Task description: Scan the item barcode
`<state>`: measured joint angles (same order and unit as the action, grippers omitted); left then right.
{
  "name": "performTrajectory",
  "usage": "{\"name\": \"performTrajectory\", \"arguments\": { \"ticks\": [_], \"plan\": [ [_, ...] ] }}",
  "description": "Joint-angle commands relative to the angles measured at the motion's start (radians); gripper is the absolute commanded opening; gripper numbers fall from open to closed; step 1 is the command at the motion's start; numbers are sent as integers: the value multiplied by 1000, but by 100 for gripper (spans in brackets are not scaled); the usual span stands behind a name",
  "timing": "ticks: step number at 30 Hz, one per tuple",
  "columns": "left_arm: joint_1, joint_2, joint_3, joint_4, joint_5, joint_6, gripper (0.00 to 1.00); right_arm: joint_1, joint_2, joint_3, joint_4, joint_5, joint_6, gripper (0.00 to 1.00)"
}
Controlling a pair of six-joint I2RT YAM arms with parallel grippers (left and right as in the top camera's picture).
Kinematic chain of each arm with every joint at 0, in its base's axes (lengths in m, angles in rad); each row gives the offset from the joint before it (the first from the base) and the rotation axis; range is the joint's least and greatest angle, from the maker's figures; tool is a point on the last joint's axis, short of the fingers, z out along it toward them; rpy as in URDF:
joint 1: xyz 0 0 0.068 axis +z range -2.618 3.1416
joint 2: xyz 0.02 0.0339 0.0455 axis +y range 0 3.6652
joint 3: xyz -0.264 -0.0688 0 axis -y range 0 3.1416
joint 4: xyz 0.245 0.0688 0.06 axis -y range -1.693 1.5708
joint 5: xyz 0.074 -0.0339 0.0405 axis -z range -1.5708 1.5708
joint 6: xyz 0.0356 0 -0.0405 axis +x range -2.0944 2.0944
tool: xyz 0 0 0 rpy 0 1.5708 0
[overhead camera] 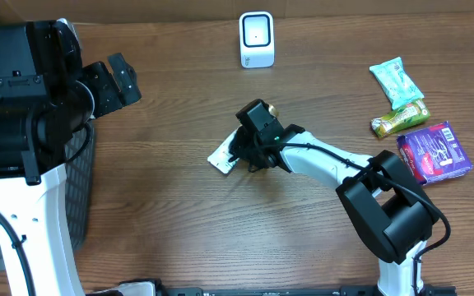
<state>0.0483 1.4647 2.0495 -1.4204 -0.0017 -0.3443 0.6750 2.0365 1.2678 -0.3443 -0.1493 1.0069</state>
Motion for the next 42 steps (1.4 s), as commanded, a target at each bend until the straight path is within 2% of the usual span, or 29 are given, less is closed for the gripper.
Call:
{"name": "performTrajectory", "arguments": {
  "ticks": [1,5,9,17,21,22,23,25,35,36,37,39,40,42],
  "plan": [
    [4,3,13,2,-8,8,100,5,41,-26,-37,18,-24,22],
    [4,3,13,3,-8,8,100,-3,40,-25,-43,11,-100,14],
    [4,3,13,2,-8,8,100,-38,39,-10,-54,-89,-206,4],
    [4,3,13,2,-8,8,100,-191,39,24,-238,-330,-433,4],
    [4,3,13,3,-9,8,100,-272,39,24,-334,-431,-548,11],
    [4,3,13,2,-8,8,100,-288,39,24,-352,-437,-557,19],
    [4,3,13,2,-8,8,99,-322,39,24,-389,-435,-569,35],
    [4,3,13,2,-8,8,100,-349,39,24,-399,-425,-571,43],
    [4,3,13,3,-8,8,100,-365,40,23,-269,-352,-517,47],
    [4,3,13,3,-8,8,100,-359,40,23,-258,-334,-499,45],
    [4,3,13,3,-8,8,99,-350,40,23,-248,-314,-481,37],
    [4,3,13,2,-8,8,99,-333,40,23,-235,-291,-467,15],
    [4,3,13,3,-8,8,100,-328,40,23,-234,-287,-466,7],
    [4,3,13,3,-9,8,100,-327,40,23,-233,-285,-463,4]
  ]
}}
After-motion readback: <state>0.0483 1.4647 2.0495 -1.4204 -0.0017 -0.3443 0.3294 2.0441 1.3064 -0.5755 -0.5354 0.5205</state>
